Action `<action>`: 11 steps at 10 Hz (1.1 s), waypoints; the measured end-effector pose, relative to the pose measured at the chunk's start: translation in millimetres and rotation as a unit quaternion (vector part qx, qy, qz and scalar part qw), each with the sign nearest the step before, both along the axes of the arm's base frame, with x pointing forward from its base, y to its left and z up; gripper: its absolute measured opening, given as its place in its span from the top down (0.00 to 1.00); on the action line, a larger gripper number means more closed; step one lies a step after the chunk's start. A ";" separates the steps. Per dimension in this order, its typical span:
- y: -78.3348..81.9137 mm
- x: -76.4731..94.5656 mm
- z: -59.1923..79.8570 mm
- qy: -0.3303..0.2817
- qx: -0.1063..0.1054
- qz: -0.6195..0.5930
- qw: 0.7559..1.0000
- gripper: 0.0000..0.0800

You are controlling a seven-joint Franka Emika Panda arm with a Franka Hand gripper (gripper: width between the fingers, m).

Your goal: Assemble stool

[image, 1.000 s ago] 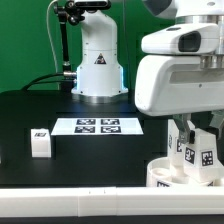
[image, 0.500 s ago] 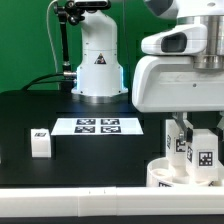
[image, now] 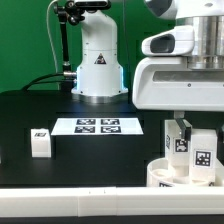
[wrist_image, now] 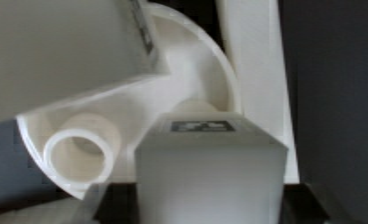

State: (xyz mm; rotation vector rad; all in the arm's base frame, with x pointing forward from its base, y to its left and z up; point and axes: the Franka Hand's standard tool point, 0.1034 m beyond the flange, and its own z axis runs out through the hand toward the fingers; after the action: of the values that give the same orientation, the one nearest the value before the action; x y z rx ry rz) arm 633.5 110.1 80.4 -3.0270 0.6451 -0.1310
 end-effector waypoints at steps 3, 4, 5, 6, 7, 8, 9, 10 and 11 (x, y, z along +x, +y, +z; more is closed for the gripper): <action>5.1 -1.8 -0.1 0.003 0.030 -0.186 0.982 0.58; 6.4 -1.7 -0.2 0.002 0.039 -0.238 0.970 0.58; 6.6 -1.0 -0.1 0.002 0.054 -0.290 0.955 0.58; 7.2 -0.2 0.0 0.005 0.071 -0.349 0.934 0.58; 7.6 0.5 0.3 0.009 0.083 -0.395 0.915 0.58; 8.4 0.7 0.6 0.015 0.095 -0.434 0.896 0.58; 10.5 1.2 0.7 0.021 0.109 -0.486 0.867 0.58; 13.3 2.1 0.8 0.023 0.126 -0.535 0.835 0.58; 15.5 2.2 0.8 0.025 0.134 -0.565 0.813 0.58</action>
Offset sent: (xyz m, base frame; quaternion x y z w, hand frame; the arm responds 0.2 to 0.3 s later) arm -0.0099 0.0026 -0.0007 0.0060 0.0123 0.2973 0.9547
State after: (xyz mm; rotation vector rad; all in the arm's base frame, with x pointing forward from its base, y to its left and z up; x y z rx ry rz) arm 635.7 125.5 81.1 -1.9722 2.1270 0.0161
